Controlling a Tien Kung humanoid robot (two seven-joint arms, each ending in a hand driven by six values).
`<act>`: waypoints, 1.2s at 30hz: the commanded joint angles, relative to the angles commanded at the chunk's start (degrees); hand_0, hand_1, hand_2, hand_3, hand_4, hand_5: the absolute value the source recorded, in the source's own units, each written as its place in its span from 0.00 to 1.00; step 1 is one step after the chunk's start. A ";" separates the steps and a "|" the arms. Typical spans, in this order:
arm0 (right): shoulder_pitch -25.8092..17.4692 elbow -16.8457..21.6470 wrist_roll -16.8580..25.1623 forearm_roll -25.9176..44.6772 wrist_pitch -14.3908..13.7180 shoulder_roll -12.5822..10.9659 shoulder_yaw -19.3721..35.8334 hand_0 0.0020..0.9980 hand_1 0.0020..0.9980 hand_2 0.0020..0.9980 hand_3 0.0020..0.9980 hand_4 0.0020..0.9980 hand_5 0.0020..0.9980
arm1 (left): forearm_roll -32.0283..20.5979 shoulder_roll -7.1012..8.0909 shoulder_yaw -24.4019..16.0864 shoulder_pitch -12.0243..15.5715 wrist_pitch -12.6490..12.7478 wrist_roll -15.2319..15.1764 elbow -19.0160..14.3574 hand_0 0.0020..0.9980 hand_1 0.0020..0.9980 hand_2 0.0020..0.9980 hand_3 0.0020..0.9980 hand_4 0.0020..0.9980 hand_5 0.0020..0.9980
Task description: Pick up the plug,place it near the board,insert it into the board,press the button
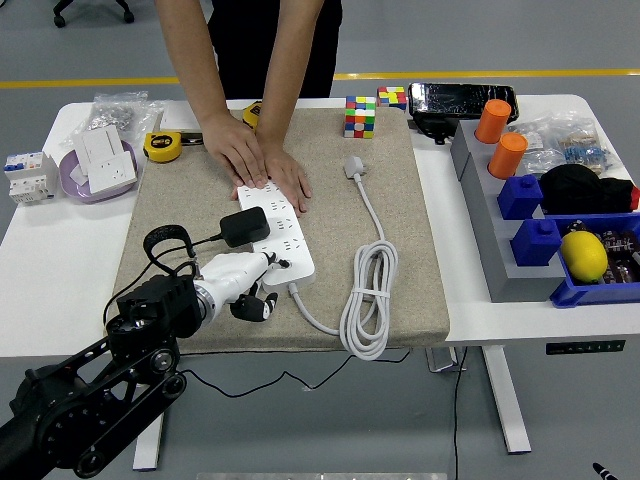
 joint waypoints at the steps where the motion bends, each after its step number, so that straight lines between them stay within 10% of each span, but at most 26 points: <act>1: 0.00 0.00 -0.01 -0.02 0.00 0.00 0.03 0.82 0.75 0.75 0.79 1.00 0.92 | 0.06 0.02 0.01 -0.02 -0.05 -0.02 0.01 0.16 0.04 0.15 0.83 0.43 0.17; 9: 0.17 0.00 0.04 0.11 -0.06 0.07 0.10 0.82 0.75 0.75 0.79 1.00 0.91 | 2.91 0.19 -2.66 0.94 3.41 -1.77 -3.89 0.16 0.04 0.15 0.80 0.44 0.16; 10: 0.17 0.00 0.03 0.09 -0.07 0.09 0.16 0.82 0.75 0.75 0.79 1.00 0.91 | 3.27 0.15 -3.66 1.51 4.48 -2.42 -5.19 0.25 0.07 0.15 0.58 0.74 0.29; 21: -0.09 0.00 0.07 0.22 -0.13 0.23 0.40 0.82 0.75 0.75 0.79 1.00 0.91 | -2.70 -0.82 -15.17 7.64 23.24 -15.15 -16.06 0.34 0.18 0.19 0.44 0.87 0.39; 22: -0.08 0.00 0.08 0.23 -0.14 0.26 0.41 0.82 0.75 0.75 0.79 1.00 0.92 | -4.71 -0.98 -15.75 8.10 24.65 -17.10 -16.08 0.85 0.66 0.54 0.51 0.93 0.45; 27: -0.09 0.00 0.08 0.16 -0.13 0.32 0.43 0.82 0.75 0.75 0.79 1.00 0.92 | -16.46 -1.53 -17.05 10.10 26.01 -27.43 -14.37 0.85 0.66 0.54 0.51 0.93 0.45; 28: -0.07 0.00 0.11 0.18 -0.14 0.32 0.39 0.82 0.75 0.75 0.79 1.00 0.92 | -19.06 -1.77 -16.98 10.96 25.70 -29.68 -13.78 1.00 1.00 1.00 0.93 1.00 0.61; 36: -0.40 0.00 0.03 0.11 -0.15 0.33 0.57 0.82 0.75 0.75 0.79 1.00 0.91 | -38.06 -2.52 -17.96 15.70 23.12 -38.27 -13.69 1.00 1.00 1.00 1.00 1.00 0.75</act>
